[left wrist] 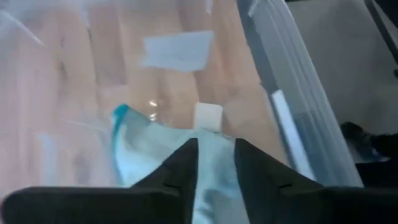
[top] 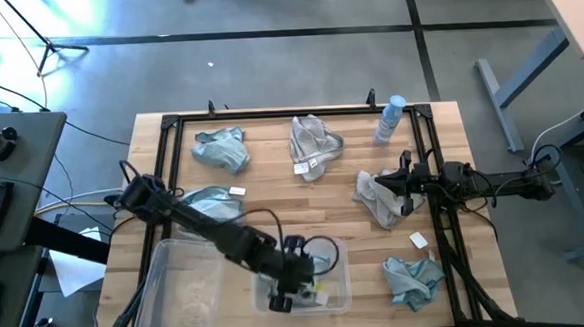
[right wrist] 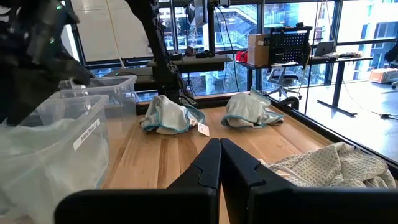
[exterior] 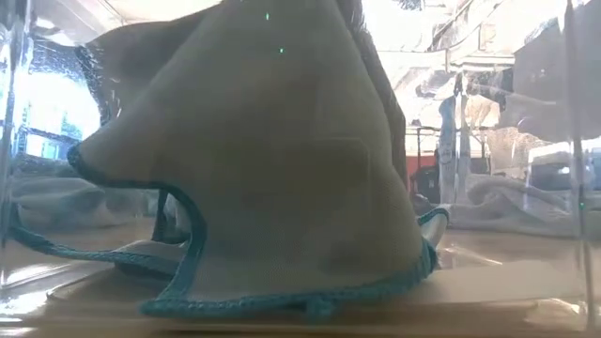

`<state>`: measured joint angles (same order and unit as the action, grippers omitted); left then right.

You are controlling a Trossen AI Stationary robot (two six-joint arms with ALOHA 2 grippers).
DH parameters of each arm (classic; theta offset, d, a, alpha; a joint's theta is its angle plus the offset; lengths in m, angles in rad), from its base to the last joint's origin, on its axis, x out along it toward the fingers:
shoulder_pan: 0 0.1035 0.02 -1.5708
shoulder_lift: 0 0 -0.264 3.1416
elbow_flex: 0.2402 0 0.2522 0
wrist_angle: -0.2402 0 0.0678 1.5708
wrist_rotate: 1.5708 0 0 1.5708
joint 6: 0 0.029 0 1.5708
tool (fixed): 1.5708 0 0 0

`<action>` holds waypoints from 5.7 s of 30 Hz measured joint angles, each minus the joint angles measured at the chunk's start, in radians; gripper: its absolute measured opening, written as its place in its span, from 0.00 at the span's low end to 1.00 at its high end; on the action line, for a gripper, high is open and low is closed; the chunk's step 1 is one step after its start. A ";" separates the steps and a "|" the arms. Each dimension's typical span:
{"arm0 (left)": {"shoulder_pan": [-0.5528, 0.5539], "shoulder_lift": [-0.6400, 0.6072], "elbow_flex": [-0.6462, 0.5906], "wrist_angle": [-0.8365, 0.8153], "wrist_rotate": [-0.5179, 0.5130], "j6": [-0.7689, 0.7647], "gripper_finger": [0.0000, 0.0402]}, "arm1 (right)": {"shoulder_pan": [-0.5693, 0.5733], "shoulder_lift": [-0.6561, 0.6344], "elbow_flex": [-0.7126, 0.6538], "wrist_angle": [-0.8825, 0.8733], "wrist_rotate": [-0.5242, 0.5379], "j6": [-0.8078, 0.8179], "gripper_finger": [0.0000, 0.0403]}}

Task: Sort microfiber towel by color & place in baskets
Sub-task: Put the middle blue towel into the right transparent bin, then put the middle right grey towel into the left transparent bin

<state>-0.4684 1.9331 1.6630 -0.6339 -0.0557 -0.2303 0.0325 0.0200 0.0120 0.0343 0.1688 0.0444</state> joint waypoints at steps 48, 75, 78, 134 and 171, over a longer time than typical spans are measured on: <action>0.384 -0.328 0.001 -0.081 -0.296 -0.035 0.23 | 0.000 0.000 0.000 0.004 0.014 0.087 0.00; 0.411 -0.418 -0.070 -0.266 -0.239 0.215 0.00 | 0.140 0.596 0.635 -0.333 0.390 0.127 0.00; 0.431 -0.515 -0.220 -0.160 -0.212 0.193 0.00 | 0.138 0.727 0.754 -0.467 0.408 0.217 0.00; 0.443 -1.015 -0.726 0.152 -0.242 0.066 0.00 | -0.069 1.204 0.934 -1.064 0.019 0.871 0.11; 0.449 -0.886 -0.726 0.648 -0.203 0.127 0.47 | -0.072 1.508 1.427 -0.111 -0.162 0.032 0.01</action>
<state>-0.0193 1.0470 0.9375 0.0137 -0.2584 -0.1032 -0.0395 1.5284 1.4391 -0.0765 0.0070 0.0760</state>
